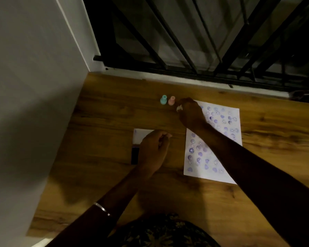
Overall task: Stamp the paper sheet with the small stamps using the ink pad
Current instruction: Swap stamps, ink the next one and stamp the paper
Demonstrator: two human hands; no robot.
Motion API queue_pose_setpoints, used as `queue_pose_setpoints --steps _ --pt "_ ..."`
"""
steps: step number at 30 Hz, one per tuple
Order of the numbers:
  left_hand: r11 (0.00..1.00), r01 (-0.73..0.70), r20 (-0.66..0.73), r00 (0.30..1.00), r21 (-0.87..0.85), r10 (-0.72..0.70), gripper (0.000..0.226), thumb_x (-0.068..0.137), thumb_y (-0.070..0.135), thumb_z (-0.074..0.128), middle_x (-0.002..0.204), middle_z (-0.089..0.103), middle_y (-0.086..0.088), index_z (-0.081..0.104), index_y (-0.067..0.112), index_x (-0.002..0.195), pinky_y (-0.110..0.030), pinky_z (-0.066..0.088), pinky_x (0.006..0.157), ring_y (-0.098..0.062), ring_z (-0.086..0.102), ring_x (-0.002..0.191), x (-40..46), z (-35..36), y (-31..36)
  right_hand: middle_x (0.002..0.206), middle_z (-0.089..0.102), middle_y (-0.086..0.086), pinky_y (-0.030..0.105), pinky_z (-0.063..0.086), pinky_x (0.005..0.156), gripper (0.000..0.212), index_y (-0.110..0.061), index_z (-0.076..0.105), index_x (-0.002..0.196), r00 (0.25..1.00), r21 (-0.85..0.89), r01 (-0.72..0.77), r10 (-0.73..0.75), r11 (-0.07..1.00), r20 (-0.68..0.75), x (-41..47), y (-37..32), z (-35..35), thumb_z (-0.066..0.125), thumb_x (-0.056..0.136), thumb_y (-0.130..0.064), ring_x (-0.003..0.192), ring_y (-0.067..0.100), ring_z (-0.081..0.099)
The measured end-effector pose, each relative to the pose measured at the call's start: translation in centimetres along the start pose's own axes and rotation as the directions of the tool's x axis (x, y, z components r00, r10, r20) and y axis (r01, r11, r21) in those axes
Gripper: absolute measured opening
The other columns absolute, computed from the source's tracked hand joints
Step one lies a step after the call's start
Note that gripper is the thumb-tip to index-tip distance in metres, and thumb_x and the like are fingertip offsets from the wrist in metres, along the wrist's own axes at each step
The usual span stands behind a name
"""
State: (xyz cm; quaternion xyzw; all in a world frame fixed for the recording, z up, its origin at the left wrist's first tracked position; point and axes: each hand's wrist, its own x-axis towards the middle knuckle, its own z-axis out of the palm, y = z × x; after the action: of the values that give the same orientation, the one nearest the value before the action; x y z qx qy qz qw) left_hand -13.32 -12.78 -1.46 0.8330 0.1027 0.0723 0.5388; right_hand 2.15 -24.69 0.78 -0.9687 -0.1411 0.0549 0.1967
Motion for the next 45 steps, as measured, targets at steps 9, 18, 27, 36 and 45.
queue_pose_setpoints --steps 9,18,27,36,45 --pt "1.0 0.005 0.016 1.0 -0.011 -0.005 0.017 0.095 0.023 0.053 0.104 0.069 0.012 0.067 0.022 0.105 -0.007 0.046 0.079 0.005 0.06 0.096 0.6 0.7 0.2 0.119 0.06 0.021 0.045 0.05 0.092 0.03 -0.003 0.058 0.118 0.999 0.003 0.03 -0.03 1.0 0.021 3.4 0.9 0.9 0.06 0.088 -0.003 0.11 0.035 0.057" --pt "0.995 0.027 0.042 0.999 -0.097 -0.023 0.016 0.095 0.027 0.053 0.102 0.068 0.013 0.065 0.026 0.105 -0.015 0.05 0.077 0.002 0.061 0.095 -0.1 1.4 0.4 0.135 0.05 0.018 0.05 0.037 0.104 0.057 -0.009 0.05 0.131 0.994 -0.075 0.111 -0.111 0.991 0.003 2.9 1.3 0.6 0.073 0.082 -0.026 0.125 0.036 0.044" --pt "0.847 0.288 -0.001 0.946 -0.448 -0.323 0.017 0.096 0.018 0.054 0.083 0.069 0.005 0.07 0.014 0.097 -0.011 0.048 0.069 0.003 0.063 0.076 0.6 0.5 0.9 0.108 0.063 0.012 0.046 0.041 0.091 0.018 -0.013 0.067 0.098 0.963 -0.02 0.214 -0.214 0.977 -0.162 1.3 -0.3 -0.2 0.058 0.093 -0.028 0.105 0.032 0.054" --pt "0.492 0.514 0.235 0.82 -0.703 -0.521 0.023 0.101 0.03 0.044 0.077 0.074 0.006 0.065 0.02 0.096 -0.027 0.053 0.066 -0.008 0.07 0.068 1.3 -1.8 1.4 0.093 0.068 0.0 0.043 0.051 0.072 0.021 -0.017 0.063 0.102 0.92 0.225 0.38 -0.34 0.897 -0.194 -8.2 -4.4 0.1 0.05 0.097 -0.032 0.084 0.013 0.062" --pt "0.56 0.441 0.393 0.894 -0.701 -0.213 0.041 0.099 0.038 0.045 0.125 0.061 -0.023 0.061 0.009 0.123 -0.047 0.044 0.093 -0.039 0.055 0.12 -4.4 -4.3 -0.1 0.089 0.067 -0.009 0.011 0.047 0.056 0.014 -0.027 0.049 0.107 0.979 0.54 0.2 -0.188 0.818 -0.078 -16.0 -6.5 1.2 0.049 0.099 -0.038 0.077 0.0 0.065"
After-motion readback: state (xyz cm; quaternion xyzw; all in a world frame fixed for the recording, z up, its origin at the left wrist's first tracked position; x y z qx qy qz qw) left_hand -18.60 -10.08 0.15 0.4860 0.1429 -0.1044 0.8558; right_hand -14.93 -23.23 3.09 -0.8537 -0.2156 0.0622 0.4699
